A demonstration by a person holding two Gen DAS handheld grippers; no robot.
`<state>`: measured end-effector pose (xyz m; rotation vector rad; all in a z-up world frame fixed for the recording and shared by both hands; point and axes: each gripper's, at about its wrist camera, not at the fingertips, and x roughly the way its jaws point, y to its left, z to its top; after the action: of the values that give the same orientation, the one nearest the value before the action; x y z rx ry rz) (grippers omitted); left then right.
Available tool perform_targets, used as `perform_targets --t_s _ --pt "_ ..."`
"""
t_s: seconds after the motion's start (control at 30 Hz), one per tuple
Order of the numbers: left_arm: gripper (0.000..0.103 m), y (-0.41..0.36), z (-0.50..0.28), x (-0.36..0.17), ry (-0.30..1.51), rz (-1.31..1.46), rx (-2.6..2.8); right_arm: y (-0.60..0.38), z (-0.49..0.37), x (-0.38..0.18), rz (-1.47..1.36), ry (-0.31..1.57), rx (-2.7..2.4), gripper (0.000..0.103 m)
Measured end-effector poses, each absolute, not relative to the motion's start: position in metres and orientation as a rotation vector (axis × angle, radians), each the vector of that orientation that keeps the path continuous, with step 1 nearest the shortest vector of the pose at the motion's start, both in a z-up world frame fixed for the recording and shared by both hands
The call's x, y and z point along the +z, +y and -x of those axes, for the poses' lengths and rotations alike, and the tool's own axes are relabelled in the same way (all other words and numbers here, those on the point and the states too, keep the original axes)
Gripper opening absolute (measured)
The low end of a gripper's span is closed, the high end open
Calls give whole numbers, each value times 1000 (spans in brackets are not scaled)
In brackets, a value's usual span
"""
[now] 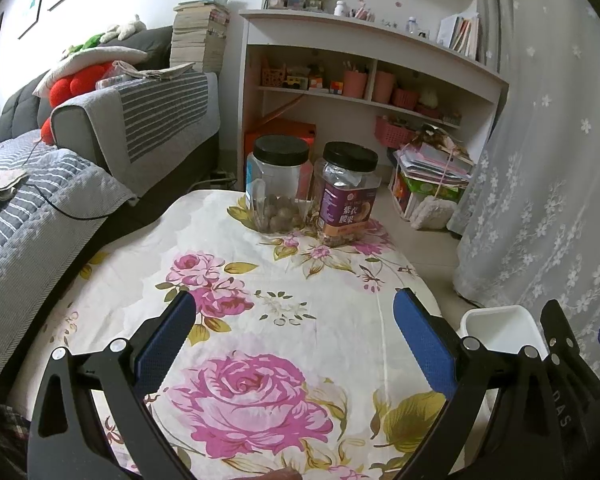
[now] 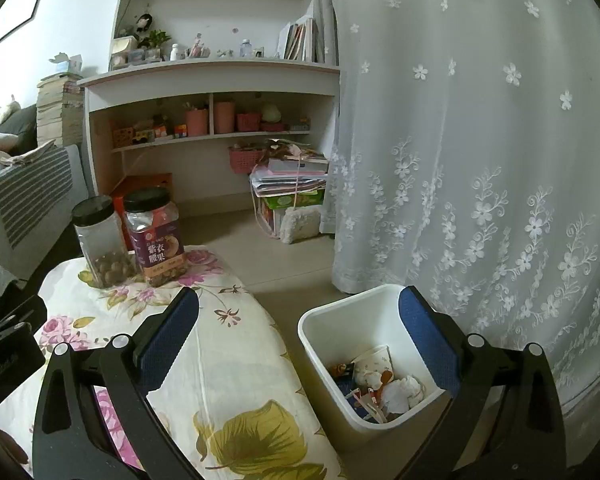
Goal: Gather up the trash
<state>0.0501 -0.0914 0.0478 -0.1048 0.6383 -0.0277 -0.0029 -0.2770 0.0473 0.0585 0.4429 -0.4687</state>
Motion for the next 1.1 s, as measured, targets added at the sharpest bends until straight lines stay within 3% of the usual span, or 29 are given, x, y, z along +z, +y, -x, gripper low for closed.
perform_targets --t_s 1.1 --pt "92 -96 -48 45 613 75 -74 -276 -1 43 -55 459 -447 96"
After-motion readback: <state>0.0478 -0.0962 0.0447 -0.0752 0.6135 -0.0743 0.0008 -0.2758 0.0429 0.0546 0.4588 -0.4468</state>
